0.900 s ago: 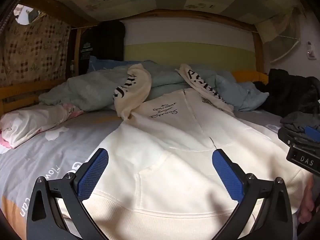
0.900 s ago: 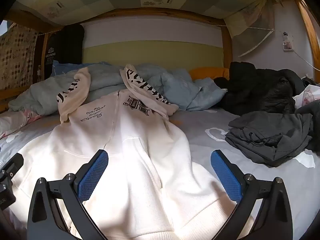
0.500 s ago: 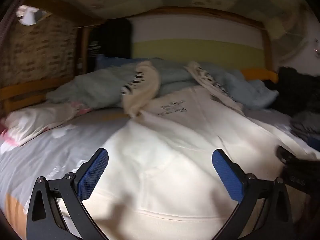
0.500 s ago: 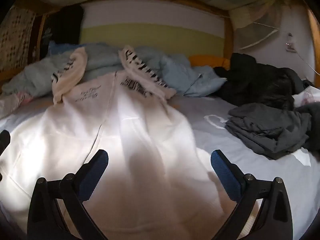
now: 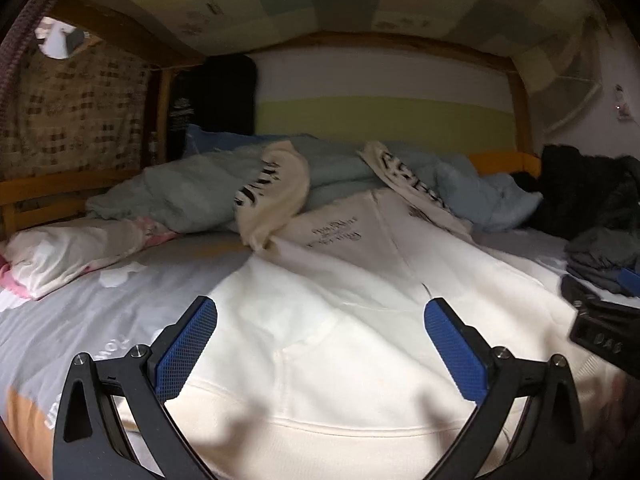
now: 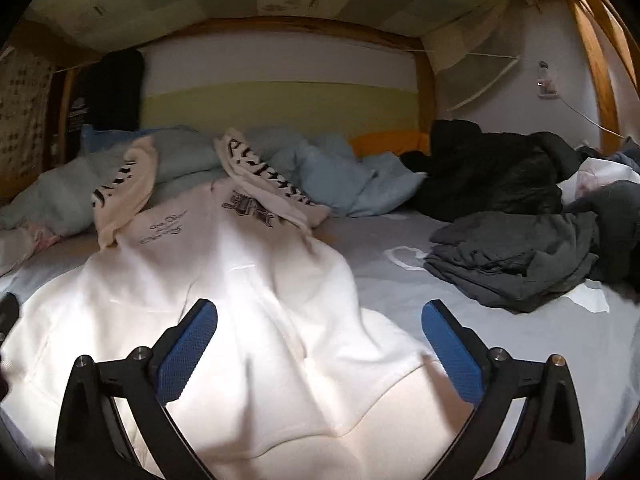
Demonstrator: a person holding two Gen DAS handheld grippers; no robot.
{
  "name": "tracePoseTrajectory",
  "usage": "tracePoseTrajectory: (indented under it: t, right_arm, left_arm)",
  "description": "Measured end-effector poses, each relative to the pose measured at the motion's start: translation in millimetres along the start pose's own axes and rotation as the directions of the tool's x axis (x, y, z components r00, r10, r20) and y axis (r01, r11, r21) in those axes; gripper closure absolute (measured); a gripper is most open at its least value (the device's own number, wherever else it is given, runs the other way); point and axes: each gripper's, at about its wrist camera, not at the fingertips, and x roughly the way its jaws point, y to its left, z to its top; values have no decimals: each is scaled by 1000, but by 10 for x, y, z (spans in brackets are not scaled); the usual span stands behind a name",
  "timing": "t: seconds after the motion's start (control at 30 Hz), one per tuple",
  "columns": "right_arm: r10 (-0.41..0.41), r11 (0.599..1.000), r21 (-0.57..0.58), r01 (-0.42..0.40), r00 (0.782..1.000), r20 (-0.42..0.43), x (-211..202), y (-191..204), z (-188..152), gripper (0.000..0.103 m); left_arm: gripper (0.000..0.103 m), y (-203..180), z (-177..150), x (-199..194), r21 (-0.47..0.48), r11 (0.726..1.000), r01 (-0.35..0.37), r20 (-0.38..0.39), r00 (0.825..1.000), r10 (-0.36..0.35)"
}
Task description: Fold large clothes
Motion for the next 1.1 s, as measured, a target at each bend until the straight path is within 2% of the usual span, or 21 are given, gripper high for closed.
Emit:
tracePoseTrajectory:
  t: [0.1,0.2,0.33,0.43,0.6,0.67,0.77,0.87,1.03,1.1]
  right_arm:
    - [-3,999,-52,2,1000,-15,23,110,18,0]
    - [-22,997,-75,25,999,39,-90,153,2,0]
    - [5,992,-128,0,999,41,-122,214,-19,0]
    - [-12,985,-170,19,999,41,-118,308,-18,0]
    - [-4,984,-176,7,1000,21,-85,304,-3,0]
    - [11,986,-168,-8,1000,14,-77,276,2,0]
    - [4,984,-175,-11,999,-42,41,317,6,0]
    - [26,978,-203,-44,995,-91,151,378,10,0]
    - [54,982,-179,-63,997,-58,92,346,-20,0]
    - [32,989,-147,-33,999,-9,5,285,-18,0]
  left_arm:
    - [0,90,22,-28,-53,998,-34,19,999,35]
    - [0,153,14,-25,-80,997,9,20,1000,-8]
    - [0,106,-11,-89,-57,998,6,55,998,-2]
    - [0,40,-11,-87,-27,1000,1,56,998,0]
    - [0,105,-8,-143,-53,998,-15,75,997,19]
    - [0,121,2,-84,-50,999,18,42,999,-16]
    - [0,70,9,12,-18,999,29,-7,1000,-29]
    - [0,17,-13,98,5,1000,12,-50,999,-12]
    - [0,134,-44,2,-57,998,3,5,1000,-3]
    - [0,176,-56,-91,-82,996,-21,42,999,24]
